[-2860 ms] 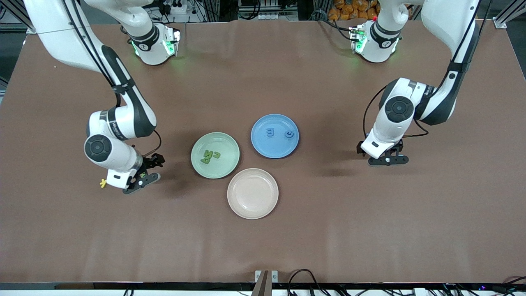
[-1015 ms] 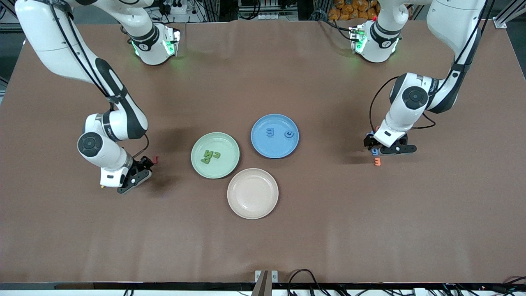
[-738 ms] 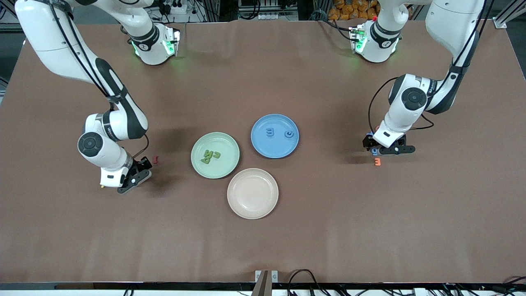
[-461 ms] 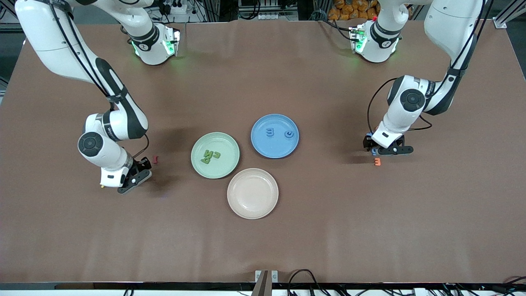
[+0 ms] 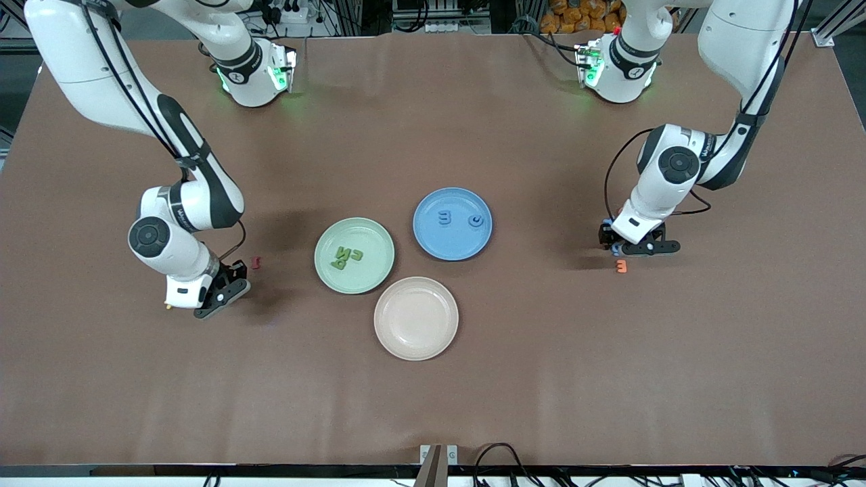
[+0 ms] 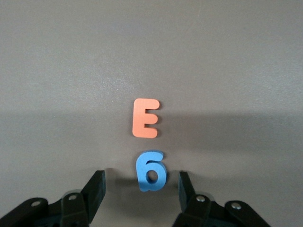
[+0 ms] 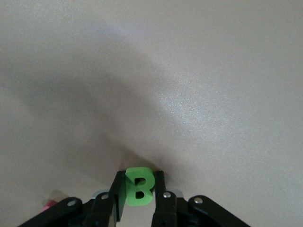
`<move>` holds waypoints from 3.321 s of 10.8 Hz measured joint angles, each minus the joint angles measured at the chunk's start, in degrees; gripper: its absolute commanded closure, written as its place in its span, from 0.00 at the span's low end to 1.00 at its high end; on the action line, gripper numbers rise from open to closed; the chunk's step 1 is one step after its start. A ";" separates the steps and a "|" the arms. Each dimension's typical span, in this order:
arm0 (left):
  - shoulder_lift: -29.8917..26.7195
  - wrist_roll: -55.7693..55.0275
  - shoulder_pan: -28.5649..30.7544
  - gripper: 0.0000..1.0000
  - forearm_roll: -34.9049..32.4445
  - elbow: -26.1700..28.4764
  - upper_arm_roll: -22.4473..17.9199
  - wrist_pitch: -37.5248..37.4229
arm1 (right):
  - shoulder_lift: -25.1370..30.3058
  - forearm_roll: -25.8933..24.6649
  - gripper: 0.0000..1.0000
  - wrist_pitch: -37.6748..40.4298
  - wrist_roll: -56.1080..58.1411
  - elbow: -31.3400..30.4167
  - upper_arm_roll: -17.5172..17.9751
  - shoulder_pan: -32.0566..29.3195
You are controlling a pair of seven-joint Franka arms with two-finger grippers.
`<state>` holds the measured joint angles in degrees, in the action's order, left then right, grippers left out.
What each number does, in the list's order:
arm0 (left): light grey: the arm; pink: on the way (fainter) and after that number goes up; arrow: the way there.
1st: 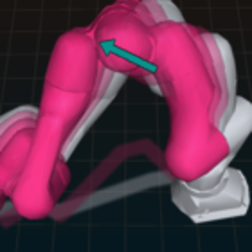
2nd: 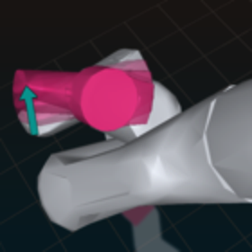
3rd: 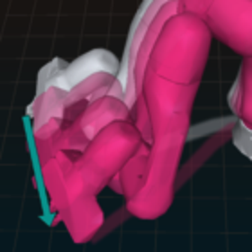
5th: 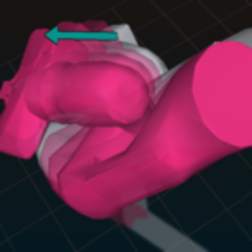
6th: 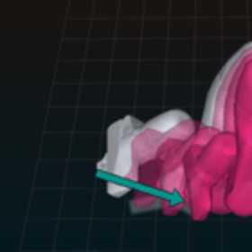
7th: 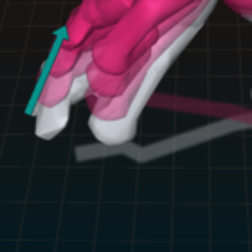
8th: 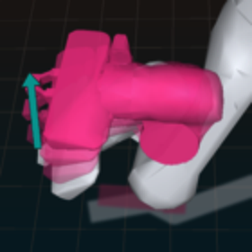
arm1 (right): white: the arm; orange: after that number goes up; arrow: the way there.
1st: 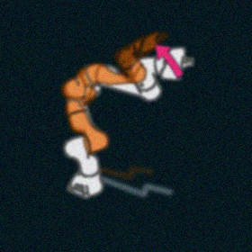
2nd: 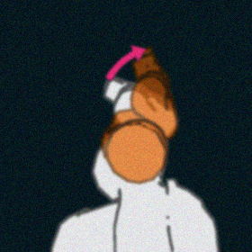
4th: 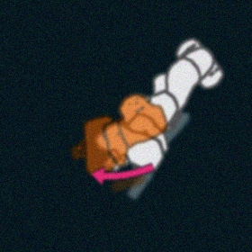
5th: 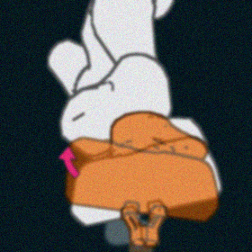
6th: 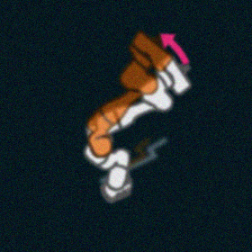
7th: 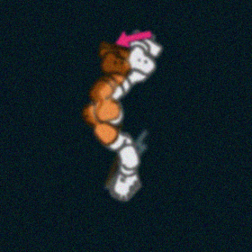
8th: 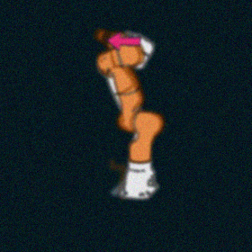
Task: Sort letters by color into matching plates
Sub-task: 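Grasp the green B with the right gripper while the left gripper approaches 6, then carry the green B to the green plate while the left gripper grasps 6, then drop the green B on the green plate while the left gripper carries 6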
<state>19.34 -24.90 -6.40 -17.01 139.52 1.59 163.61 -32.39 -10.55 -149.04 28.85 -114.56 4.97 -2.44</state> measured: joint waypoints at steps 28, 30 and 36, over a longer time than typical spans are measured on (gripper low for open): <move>0.70 1.14 -5.94 1.00 12.80 -4.09 5.16 0.53 | 3.23 4.71 0.77 13.08 -57.08 5.11 6.53 10.57; 1.15 1.14 -8.76 1.00 16.07 -5.66 5.61 0.53 | 3.23 4.95 0.76 13.39 -61.05 5.16 6.56 13.68; 2.73 -4.28 -17.58 1.00 23.35 -9.47 5.67 0.52 | 2.71 5.04 0.00 13.62 -68.58 5.16 6.58 18.97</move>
<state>22.07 -29.17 -23.98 6.34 130.05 7.26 164.13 -29.68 -5.51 -135.42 -39.73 -109.40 11.55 16.53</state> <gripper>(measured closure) 0.727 0.705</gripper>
